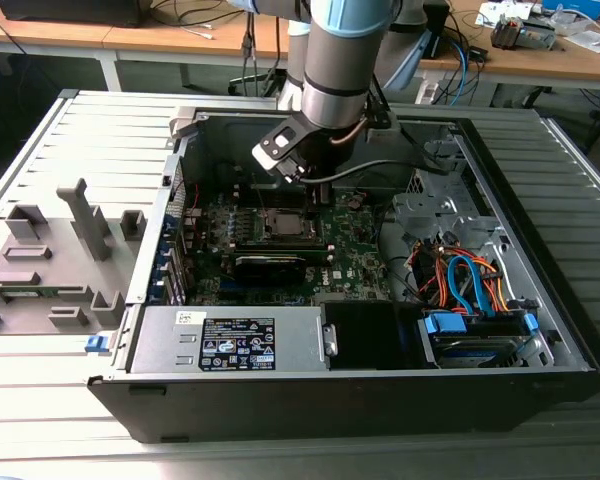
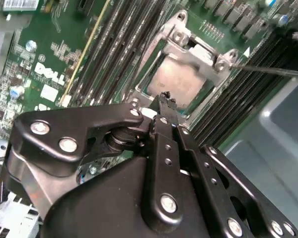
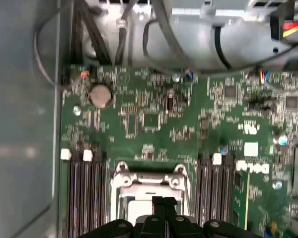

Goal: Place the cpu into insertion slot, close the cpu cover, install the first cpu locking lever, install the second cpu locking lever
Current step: 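Close the cpu cover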

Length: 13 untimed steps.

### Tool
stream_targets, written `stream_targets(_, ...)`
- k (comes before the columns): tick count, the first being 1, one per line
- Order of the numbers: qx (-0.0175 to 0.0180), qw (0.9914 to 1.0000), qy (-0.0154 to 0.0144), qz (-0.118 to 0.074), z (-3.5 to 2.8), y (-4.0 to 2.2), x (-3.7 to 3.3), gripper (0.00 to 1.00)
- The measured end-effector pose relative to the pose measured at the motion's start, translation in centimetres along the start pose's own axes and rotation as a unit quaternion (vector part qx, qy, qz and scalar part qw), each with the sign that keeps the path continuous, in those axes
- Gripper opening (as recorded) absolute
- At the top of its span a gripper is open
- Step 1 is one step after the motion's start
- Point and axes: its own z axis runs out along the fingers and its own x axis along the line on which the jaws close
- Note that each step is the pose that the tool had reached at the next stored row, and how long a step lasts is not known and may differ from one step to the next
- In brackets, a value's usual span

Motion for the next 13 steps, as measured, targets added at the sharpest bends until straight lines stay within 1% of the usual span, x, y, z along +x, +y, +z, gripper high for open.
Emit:
stream_targets(1, 0.0001, 1.0, -0.0001, 0.0, 0.41, -1.73, 0.05, 0.11)
stream_targets(2, 0.0001, 1.0, -0.0001, 0.0, 0.51, -1.95, 0.06, 0.11)
stream_targets(13, 0.0001, 1.0, -0.0001, 0.0, 0.95, -2.41, 0.08, 0.11)
